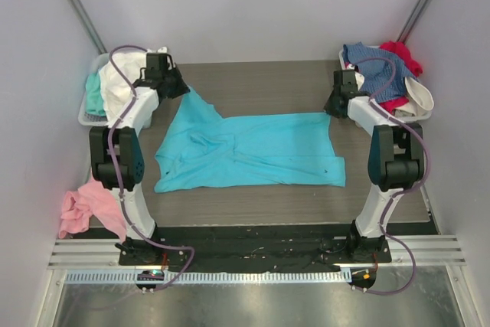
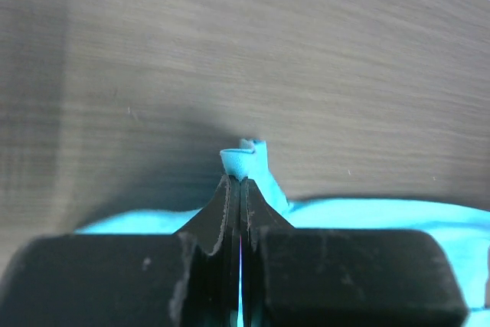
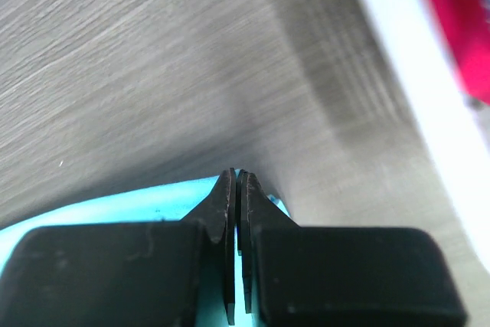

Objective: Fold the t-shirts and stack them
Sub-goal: Fold the tshirt

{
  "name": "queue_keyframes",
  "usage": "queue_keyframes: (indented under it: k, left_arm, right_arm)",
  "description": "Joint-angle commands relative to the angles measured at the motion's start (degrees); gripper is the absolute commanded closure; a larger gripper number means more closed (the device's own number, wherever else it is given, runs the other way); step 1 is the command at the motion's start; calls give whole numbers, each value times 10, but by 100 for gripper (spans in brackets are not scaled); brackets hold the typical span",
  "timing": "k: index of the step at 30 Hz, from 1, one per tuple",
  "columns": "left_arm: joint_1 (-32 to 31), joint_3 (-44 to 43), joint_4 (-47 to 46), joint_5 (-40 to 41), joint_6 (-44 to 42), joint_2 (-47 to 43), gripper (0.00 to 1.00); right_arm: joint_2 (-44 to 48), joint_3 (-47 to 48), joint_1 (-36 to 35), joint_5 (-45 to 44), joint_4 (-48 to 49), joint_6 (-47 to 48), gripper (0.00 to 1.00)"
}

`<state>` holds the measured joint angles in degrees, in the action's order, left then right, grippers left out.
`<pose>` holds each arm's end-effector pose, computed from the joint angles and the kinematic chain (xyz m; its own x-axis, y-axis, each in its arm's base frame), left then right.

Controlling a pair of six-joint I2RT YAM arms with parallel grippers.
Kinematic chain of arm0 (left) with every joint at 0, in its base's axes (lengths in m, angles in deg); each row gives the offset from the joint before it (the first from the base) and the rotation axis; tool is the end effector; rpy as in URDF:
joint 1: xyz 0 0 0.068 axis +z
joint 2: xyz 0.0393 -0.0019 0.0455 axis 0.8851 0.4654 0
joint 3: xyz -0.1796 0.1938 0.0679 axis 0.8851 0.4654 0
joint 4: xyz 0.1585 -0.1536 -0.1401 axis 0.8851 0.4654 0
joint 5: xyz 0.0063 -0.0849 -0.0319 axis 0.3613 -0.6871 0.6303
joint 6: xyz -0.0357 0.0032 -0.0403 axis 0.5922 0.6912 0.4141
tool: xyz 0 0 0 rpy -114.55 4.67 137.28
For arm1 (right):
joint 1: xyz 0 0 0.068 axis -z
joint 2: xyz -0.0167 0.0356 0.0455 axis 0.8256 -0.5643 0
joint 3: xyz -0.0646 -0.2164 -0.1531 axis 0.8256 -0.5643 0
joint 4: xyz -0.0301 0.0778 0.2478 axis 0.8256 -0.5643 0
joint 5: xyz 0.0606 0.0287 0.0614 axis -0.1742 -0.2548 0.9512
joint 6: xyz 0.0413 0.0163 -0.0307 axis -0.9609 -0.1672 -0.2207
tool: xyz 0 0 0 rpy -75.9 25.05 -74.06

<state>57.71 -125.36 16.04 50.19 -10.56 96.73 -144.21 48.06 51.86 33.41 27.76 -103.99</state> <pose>0.4524 -0.0407 0.2686 -0.6310 -0.4186 -0.6531 -0.1313 0.8874 -0.4420 0.4152 0.0207 0.2060 -0.6603 0.4021 -0.6343 0.3981 0.9036 0.1584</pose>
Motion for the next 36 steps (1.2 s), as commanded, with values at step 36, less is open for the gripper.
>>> queue_keyframes:
  k: [36]
  left_arm:
    - [8, 381, 24, 92, 17, -450, 100]
  right_arm:
    - [172, -189, 26, -31, -14, -104, 99]
